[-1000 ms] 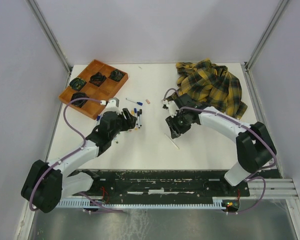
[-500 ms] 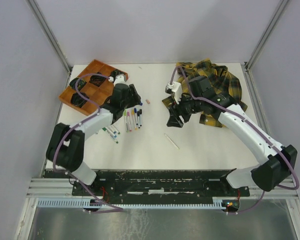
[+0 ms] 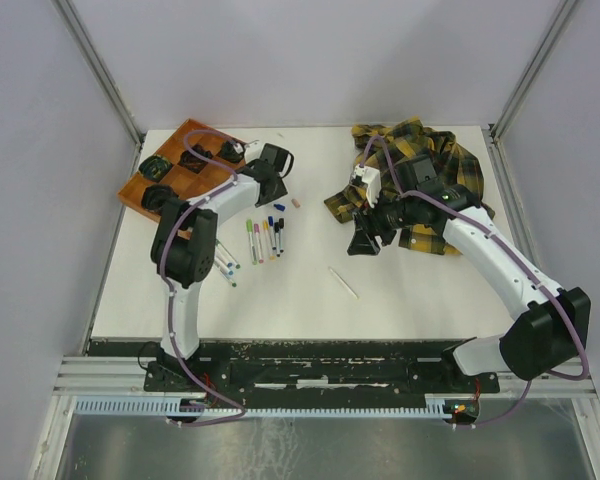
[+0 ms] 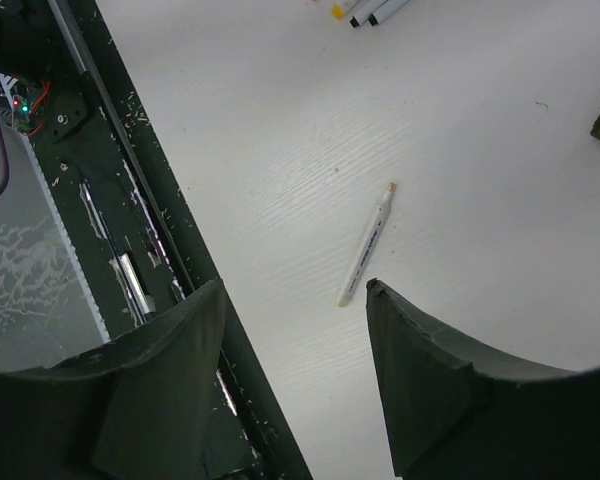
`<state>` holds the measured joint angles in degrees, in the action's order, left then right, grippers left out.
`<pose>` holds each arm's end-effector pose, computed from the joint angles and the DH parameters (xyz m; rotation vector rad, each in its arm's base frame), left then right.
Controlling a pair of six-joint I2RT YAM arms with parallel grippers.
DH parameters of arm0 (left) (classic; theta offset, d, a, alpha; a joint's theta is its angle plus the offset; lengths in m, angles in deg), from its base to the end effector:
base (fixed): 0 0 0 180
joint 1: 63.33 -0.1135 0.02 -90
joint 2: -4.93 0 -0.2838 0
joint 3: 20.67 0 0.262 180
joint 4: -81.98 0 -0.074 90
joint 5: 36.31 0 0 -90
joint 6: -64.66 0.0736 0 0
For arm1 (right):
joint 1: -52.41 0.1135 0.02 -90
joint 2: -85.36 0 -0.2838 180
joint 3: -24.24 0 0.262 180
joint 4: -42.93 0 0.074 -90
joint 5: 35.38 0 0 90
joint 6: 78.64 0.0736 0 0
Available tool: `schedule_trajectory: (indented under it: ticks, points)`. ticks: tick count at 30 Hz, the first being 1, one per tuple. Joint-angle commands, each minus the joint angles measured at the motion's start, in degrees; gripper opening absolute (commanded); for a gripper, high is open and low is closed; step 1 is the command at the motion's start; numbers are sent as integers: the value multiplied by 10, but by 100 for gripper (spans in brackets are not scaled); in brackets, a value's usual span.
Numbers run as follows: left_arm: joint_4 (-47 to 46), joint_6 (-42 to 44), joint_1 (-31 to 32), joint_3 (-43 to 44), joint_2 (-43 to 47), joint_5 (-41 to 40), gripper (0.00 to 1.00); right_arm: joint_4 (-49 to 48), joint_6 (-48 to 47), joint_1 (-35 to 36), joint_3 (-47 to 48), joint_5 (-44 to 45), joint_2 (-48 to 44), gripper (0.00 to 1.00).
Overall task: Open the pen caps
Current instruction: Pick up the pen from the center of the board.
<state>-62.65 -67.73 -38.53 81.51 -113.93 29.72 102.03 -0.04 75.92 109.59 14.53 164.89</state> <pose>0.4617 -0.1804 0.1755 -0.5332 2.3150 -0.0318 0.2626 0.1659 0.3147 -1.0034 2.2162 0.9608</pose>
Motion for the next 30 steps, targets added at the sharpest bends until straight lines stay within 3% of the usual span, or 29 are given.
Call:
schedule_trajectory:
  ticks: [1,5,19,30]
  points:
    - [78,-26,-2,93,-49,-42,54,-18,-7,0,0,-17,-22,67]
    - [108,-22,-3,138,-85,-36,50,-19,-6,0,-3,-18,-19,67]
    - [113,-25,-4,138,-110,-33,46,-19,-6,0,-4,-17,-20,67]
    - [124,-33,-8,141,-116,-26,35,-21,-6,-2,-6,-17,-23,67]
